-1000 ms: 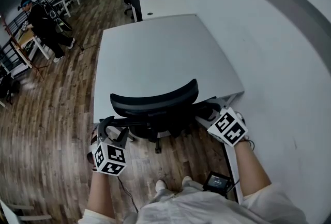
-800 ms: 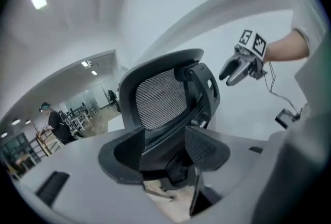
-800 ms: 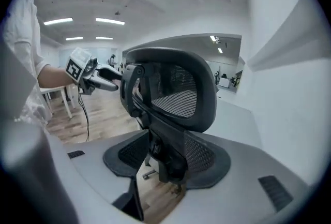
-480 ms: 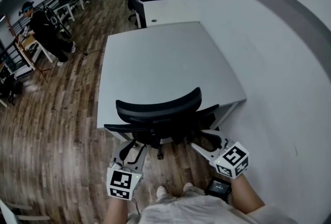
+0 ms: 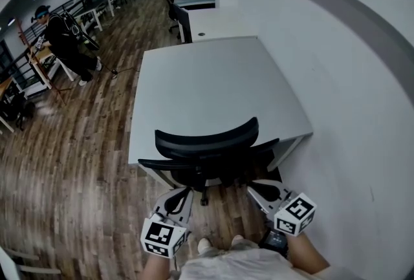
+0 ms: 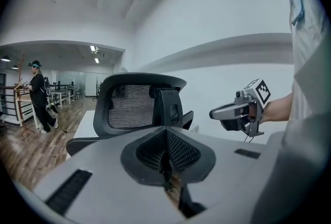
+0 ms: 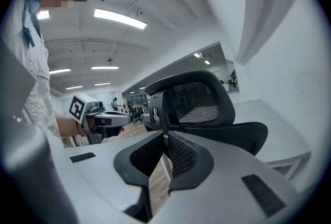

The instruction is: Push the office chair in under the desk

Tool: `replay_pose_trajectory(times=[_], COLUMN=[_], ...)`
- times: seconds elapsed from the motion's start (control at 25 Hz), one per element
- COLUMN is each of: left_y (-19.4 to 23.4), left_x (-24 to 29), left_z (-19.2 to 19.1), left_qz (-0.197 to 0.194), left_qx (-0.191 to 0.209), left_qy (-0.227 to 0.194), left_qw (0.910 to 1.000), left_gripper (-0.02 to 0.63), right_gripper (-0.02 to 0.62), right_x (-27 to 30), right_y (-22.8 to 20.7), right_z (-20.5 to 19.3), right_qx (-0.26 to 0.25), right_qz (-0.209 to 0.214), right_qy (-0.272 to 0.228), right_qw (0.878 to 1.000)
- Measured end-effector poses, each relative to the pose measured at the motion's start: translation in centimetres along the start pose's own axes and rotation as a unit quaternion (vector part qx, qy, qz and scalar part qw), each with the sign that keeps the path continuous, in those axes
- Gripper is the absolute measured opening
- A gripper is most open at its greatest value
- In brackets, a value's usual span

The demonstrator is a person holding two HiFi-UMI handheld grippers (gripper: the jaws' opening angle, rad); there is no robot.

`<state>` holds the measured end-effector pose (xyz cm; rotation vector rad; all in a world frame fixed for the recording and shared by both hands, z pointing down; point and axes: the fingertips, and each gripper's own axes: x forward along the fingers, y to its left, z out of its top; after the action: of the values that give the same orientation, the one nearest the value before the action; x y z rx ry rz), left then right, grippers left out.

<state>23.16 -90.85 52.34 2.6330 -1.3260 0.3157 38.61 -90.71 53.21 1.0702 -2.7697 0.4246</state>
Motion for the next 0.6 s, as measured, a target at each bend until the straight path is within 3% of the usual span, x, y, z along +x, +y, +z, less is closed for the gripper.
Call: replay_pose_trajectory(times=[0.6], left_y=[-1.3], left_x=[-0.1], left_z=[-1.0], left_qz=[-0.027], left_qx=[0.002], left_qy=[0.007], left_qw=[0.9996], left_gripper=[0.002], right_gripper=[0.04], right_x=[-0.5], right_y=[-0.2], right_z=[-0.2], right_qx=[0.0], right_qz=[-0.014], right_qy=[0.003], right_qw=[1.0])
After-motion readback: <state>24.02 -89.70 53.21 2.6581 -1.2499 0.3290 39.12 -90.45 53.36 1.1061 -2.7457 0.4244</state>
